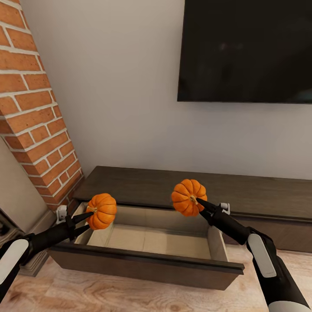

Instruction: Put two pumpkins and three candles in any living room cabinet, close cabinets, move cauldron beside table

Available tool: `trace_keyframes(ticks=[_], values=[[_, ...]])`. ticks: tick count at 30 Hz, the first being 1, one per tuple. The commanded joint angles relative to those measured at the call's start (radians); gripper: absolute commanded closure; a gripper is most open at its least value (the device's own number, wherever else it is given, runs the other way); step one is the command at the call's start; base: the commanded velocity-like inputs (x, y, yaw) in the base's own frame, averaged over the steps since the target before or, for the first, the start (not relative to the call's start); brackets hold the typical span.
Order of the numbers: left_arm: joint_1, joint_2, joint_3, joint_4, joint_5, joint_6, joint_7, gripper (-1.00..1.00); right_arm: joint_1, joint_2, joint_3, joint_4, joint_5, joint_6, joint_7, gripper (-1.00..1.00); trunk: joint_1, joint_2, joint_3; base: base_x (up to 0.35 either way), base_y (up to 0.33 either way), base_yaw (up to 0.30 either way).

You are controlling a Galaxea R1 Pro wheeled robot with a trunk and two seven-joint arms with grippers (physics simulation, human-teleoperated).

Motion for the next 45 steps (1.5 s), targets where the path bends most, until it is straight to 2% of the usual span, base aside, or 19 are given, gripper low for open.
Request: trace_keyframes(ticks=[1, 4, 7, 10, 12, 14, 15, 16, 19, 20, 22, 26, 28, 29, 31, 37, 40, 42, 45], values=[[-0.001, 0.0, 0.001, 0.0, -0.002, 0.005, -0.002, 1.0, -0.001, 0.0, -0.004, 0.001, -0.002, 0.006, 0.002, 1.0, 0.0, 0.0, -0.001, 0.184, -0.078, 0.0], [-0.001, -0.001, -0.002, 0.0, -0.003, 0.004, 0.001, 1.0, -0.001, 0.001, -0.008, 0.0, 0.008, 0.006, -0.005, 1.0, 0.0, 0.0, -0.001, 0.083, -0.036, 0.0], [-0.001, -0.001, -0.034, -0.001, -0.008, 0.002, 0.007, 1.0, -0.001, 0.001, -0.004, -0.004, 0.019, 0.007, -0.031, 1.0, 0.0, 0.0, -0.001, 0.023, -0.01, 0.0], [-0.003, -0.002, -0.081, -0.001, -0.019, 0.0, 0.05, 1.0, -0.001, 0.003, 0.008, -0.04, 0.045, 0.018, -0.171, 1.0, 0.0, 0.0, -0.001, 0.005, -0.002, 0.0], [-0.007, -0.012, -0.094, -0.001, -0.021, -0.003, 0.122, 1.0, -0.001, 0.006, 0.043, -0.064, 0.065, 0.034, -0.3, 1.0, 0.0, 0.0, -0.001, 0.001, -0.001, 0.0], [-0.011, -0.04, -0.101, -0.006, -0.022, -0.004, 0.263, 1.0, -0.001, 0.014, 0.141, -0.08, 0.077, 0.04, -0.486, 1.0, 0.0, 0.0, -0.001, 0.0, 0.0, 0.0], [-0.013, -0.046, -0.101, -0.013, -0.022, -0.004, 0.302, 1.0, -0.002, 0.02, 0.175, -0.083, 0.077, 0.04, -0.532, 1.0, 0.0, 0.0, -0.001, 0.0, 0.0, 0.0], [-0.014, -0.054, -0.102, -0.03, -0.023, -0.005, 0.35, 1.0, -0.003, 0.038, 0.212, -0.09, 0.078, 0.039, -0.586, 1.0, 0.0, 0.0, -0.001, 0.0, 0.0, 0.0], [-0.019, -0.08, -0.104, -0.072, -0.025, -0.007, 0.451, 1.0, -0.005, 0.087, 0.248, -0.095, 0.089, 0.039, -0.668, 1.0, 0.0, 0.0, -0.001, 0.0, 0.0, 0.0], [-0.027, -0.095, -0.104, -0.082, -0.025, -0.007, 0.503, 1.0, -0.007, 0.108, 0.255, -0.097, 0.091, 0.038, -0.7, 1.0, 0.0, 0.0, -0.001, 0.0, 0.0, 0.0], [-0.045, -0.119, -0.104, -0.089, -0.025, -0.007, 0.572, 1.0, -0.011, 0.13, 0.275, -0.102, 0.093, 0.038, -0.735, 1.0, 0.0, 0.0, -0.001, 0.0, 0.0, 0.0], [-0.078, -0.162, -0.105, -0.093, -0.026, -0.008, 0.679, 1.0, -0.019, 0.145, 0.336, -0.117, 0.096, 0.036, -0.766, 1.0, 0.0, 0.0, -0.001, 0.0, 0.0, 0.0], [-0.089, -0.178, -0.113, -0.093, -0.034, -0.012, 0.712, 1.0, -0.025, 0.148, 0.348, -0.119, 0.096, 0.036, -0.79, 1.0, 0.0, 0.0, -0.001, 0.0, 0.0, 0.0], [-0.094, -0.186, -0.12, -0.093, -0.054, -0.018, 0.724, 1.0, -0.029, 0.149, 0.352, -0.12, 0.096, 0.035, -0.812, 1.0, 0.0, 0.0, -0.001, 0.0, 0.0, 0.0], [-0.102, -0.208, -0.132, -0.093, -0.13, -0.041, 0.739, 1.0, -0.035, 0.15, 0.357, -0.12, 0.095, 0.025, -0.86, 1.0, 0.0, 0.0, -0.001, 0.0, 0.0, 0.0], [-0.108, -0.344, -0.138, -0.079, -0.471, -0.105, 0.75, 1.0, -0.039, 0.148, 0.429, -0.117, 0.116, -0.024, -0.979, 1.0, 0.0, 0.0, -0.001, 0.0, 0.0, 0.0], [-0.108, -0.392, -0.139, -0.075, -0.609, -0.134, 0.75, 1.0, -0.039, 0.147, 0.444, -0.107, 0.129, -0.068, -1.052, 1.0, 0.0, 0.0, -0.001, 0.0, 0.0, 0.0], [-0.108, -0.401, -0.139, -0.074, -0.64, -0.146, 0.75, 1.0, -0.039, 0.146, 0.447, -0.1, 0.129, -0.081, -1.069, 1.0, 0.0, 0.0, -0.001, 0.0, 0.0, 0.0], [-0.108, -0.405, -0.14, -0.074, -0.657, -0.152, 0.75, 1.0, -0.039, 0.146, 0.449, -0.085, 0.133, -0.091, -1.078, 1.0, 0.0, 0.0, -0.001, 0.0, 0.0, 0.0]])
